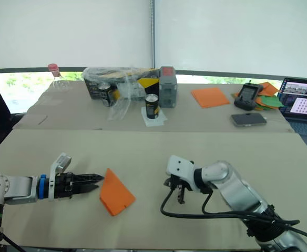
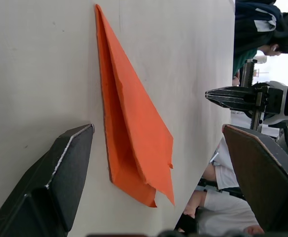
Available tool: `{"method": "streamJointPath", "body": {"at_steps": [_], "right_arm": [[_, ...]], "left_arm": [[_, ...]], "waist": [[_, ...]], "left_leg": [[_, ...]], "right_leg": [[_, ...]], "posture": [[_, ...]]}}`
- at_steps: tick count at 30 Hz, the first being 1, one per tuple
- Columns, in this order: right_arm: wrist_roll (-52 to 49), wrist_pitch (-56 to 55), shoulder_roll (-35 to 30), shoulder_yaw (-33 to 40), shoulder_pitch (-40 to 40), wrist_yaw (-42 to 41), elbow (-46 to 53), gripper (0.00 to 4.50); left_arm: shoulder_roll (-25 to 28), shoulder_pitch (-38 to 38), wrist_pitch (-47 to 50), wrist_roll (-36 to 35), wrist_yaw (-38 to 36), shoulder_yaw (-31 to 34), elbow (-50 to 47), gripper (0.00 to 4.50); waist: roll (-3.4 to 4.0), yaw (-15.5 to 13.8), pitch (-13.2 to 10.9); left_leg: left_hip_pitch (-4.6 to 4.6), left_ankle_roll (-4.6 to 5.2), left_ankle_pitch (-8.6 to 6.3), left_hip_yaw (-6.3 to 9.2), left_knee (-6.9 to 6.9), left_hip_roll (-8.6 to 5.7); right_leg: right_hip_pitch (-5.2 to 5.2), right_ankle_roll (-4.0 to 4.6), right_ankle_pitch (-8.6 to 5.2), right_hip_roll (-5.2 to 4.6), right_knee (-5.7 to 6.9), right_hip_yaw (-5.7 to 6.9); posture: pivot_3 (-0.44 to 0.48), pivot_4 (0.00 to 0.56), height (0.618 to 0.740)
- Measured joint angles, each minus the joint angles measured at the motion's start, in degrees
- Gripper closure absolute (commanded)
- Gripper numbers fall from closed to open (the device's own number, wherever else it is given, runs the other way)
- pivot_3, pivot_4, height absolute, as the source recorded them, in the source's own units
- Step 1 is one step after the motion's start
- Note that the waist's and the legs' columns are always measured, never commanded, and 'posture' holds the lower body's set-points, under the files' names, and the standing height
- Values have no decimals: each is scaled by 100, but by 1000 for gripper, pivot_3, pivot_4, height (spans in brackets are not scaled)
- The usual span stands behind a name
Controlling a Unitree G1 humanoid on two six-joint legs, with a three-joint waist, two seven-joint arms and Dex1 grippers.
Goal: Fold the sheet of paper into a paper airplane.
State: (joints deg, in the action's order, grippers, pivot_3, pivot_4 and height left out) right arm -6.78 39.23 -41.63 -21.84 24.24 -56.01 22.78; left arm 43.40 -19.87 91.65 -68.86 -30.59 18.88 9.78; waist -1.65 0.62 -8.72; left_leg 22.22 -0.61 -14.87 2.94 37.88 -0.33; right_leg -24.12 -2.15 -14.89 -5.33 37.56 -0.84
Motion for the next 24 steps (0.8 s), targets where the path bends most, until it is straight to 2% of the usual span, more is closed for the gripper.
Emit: {"method": "streamJointPath", "body": {"at_steps": [5,7,16,24], "right_arm": [[18,1,-12,0,-37,18,0,4500],[58,1,-41,0,-48,34,1,4500],[142,1,-61,0,-50,57,0,4500],[165,5,-62,0,-51,109,0,4500]], "left_arm": [[-111,-4,31,-304,148,-152,201,1566],[-112,-50,44,-472,198,-161,316,1566],[-245,-153,69,-804,638,-350,452,4464],[-622,-256,67,-1088,1370,-182,729,4464]], "waist": [[0,16,0],[0,17,0],[0,15,0],[10,-17,7]], "left_leg": [[1,0,0,0,0,3],[1,0,0,0,0,4],[1,-1,1,0,1,2],[-6,-2,1,1,5,-12]], "right_leg": [[-4,0,0,5,2,0],[-5,0,0,5,4,0],[-4,0,0,4,6,-1],[3,0,0,-10,11,-3]], "posture": [[0,150,740],[0,150,740],[0,150,740],[0,150,740]]}}
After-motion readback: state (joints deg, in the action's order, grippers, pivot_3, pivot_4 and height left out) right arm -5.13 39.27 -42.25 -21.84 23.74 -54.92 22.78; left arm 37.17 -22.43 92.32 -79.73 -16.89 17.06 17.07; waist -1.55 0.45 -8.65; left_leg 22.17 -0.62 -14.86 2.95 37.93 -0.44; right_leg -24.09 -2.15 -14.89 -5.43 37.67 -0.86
